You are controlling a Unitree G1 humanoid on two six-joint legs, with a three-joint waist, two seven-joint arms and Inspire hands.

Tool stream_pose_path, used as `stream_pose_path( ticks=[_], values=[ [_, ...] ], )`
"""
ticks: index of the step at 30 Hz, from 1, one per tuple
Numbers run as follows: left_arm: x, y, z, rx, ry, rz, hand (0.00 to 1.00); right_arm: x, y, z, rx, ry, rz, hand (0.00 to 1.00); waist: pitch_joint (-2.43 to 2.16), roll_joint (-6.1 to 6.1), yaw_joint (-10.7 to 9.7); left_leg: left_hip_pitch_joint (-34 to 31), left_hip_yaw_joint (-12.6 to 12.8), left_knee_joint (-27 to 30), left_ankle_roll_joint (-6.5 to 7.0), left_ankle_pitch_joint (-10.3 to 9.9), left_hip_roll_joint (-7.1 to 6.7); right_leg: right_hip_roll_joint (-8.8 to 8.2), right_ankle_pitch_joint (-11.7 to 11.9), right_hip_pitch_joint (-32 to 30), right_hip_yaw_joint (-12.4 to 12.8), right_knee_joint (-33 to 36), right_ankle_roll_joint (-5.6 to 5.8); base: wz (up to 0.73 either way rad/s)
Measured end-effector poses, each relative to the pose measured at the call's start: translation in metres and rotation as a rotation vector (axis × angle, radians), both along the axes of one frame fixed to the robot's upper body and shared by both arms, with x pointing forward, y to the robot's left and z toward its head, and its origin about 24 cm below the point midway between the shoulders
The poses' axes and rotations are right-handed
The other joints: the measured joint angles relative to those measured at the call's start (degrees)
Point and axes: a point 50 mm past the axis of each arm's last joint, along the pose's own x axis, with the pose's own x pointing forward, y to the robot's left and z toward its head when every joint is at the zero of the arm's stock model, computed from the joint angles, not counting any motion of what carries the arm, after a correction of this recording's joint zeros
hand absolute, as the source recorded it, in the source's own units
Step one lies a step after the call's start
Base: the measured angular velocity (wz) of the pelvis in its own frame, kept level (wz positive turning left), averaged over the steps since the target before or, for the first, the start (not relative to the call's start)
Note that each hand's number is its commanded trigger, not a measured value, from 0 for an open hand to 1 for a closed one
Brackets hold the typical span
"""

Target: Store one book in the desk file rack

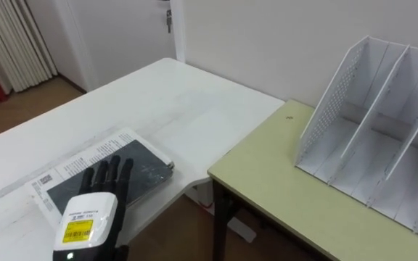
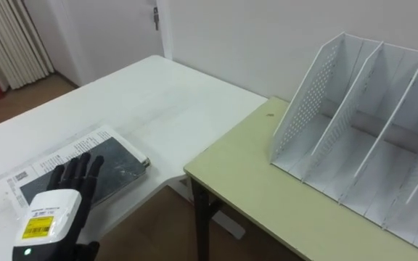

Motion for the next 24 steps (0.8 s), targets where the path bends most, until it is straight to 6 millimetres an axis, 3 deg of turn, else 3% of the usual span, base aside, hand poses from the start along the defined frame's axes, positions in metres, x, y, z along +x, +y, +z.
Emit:
stream_pose_path(
  ticks=[7,12,21,22,23,24],
  values=[
    [-0.006,0.004,-0.018,0.013,0.114,0.033,0.00,0.001,-0.002,0.001,-0.006,0.000,0.006,0.00,-0.05,0.03,0.00,-0.22,0.01,-0.12,0.00,0.00,0.02,0.05,0.00,-0.44,0.23,0.04,0.00,0.00],
    [-0.007,0.005,-0.020,0.019,0.137,0.044,0.00,0.001,-0.006,0.002,-0.016,0.003,0.003,0.00,-0.55,0.41,0.00,-0.01,0.03,-0.28,0.00,0.00,0.03,0.06,0.00,-0.32,0.41,0.07,0.00,0.00],
    [-0.007,0.007,-0.023,0.023,0.163,0.063,0.00,0.003,-0.011,0.003,-0.030,0.017,-0.002,0.00,-0.53,0.05,-0.01,0.68,0.03,-0.29,0.00,0.01,0.05,0.03,-0.03,0.04,0.73,0.05,-0.02,-0.01],
    [-0.007,0.008,-0.023,0.024,0.164,0.065,0.36,0.002,-0.011,0.003,-0.031,0.020,-0.003,0.00,-0.53,-0.05,-0.01,0.71,0.03,-0.27,0.02,0.02,0.04,0.04,-0.03,0.03,0.83,0.07,-0.02,0.00],
    [-0.007,0.008,-0.023,0.024,0.164,0.066,0.59,0.002,-0.011,0.003,-0.031,0.020,-0.004,0.00,-0.53,-0.09,-0.01,0.71,0.04,-0.26,0.02,0.02,0.04,0.05,-0.03,0.03,0.85,0.08,-0.02,0.00],
    [-0.007,0.008,-0.023,0.025,0.164,0.066,1.00,0.002,-0.011,0.003,-0.031,0.021,-0.008,0.00,-0.51,-0.19,-0.03,0.70,0.05,-0.25,0.02,0.02,0.04,0.06,-0.03,0.02,0.89,0.08,-0.02,0.00]
  ],
)
